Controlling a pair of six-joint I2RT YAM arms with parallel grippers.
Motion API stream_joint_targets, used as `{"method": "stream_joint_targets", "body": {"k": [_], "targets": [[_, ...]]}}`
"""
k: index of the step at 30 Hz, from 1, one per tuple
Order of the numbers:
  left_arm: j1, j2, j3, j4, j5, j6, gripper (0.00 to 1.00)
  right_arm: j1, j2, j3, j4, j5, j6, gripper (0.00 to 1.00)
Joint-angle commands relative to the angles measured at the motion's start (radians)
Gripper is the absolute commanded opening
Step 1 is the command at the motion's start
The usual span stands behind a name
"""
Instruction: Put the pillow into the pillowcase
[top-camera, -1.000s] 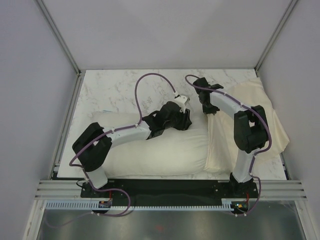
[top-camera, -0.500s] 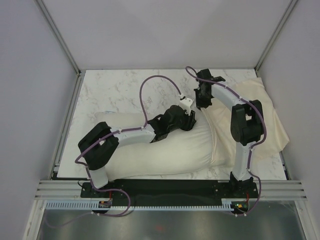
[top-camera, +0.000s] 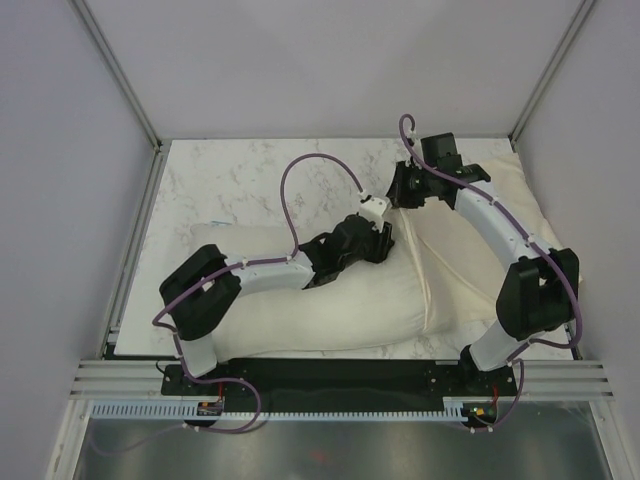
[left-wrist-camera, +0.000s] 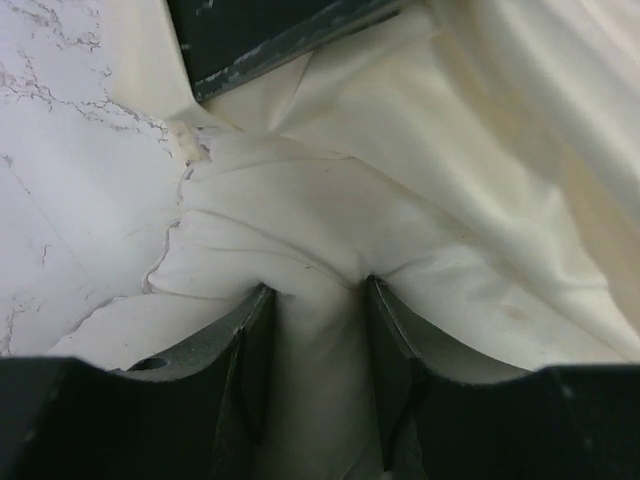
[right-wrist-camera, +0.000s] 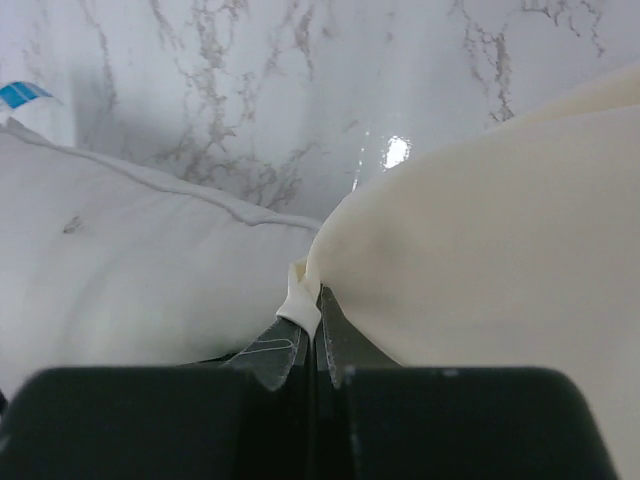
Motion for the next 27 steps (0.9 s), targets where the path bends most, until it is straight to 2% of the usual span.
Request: {"method": "stream_joint_targets", "body": {"k": [1,8,11,13,15,17,23,27], "targets": [[-0.041,0.031,-0.036,-0.117,0.032,-0.084,0.49,0.03,-0.086,-0.004,0.17,-0.174,0.086,0.06],[0.045,-0.144,-0.106,-0.176,0.002,-0.107,0.63,0.028,-0.098,-0.056,0.163,-0.079,0.053,0.05],[0.106,-0.213,-0.129,-0.205,0.041,-0.1,0.67,0.028,-0.103,-0.039,0.132,0.094,0.036,0.05],[0.151,-0.23,-0.141,-0.21,0.129,-0.104,0.7,0.03,-0.095,-0.01,0.1,0.159,0.025,0.06],[0.221,-0.224,-0.134,-0.208,0.239,-0.115,0.73,0.03,-0.09,0.005,0.083,0.224,0.014,0.06],[0.251,-0.204,-0.112,-0.21,0.272,-0.095,0.74,0.03,-0.08,0.03,0.077,0.245,0.008,0.06],[0.26,-0.118,0.016,-0.199,0.301,0.018,0.78,0.028,-0.043,0.09,0.057,0.306,-0.012,0.06],[0.274,-0.071,0.12,-0.159,0.398,0.051,0.82,0.03,-0.021,0.104,0.054,0.351,-0.022,0.06]]}}
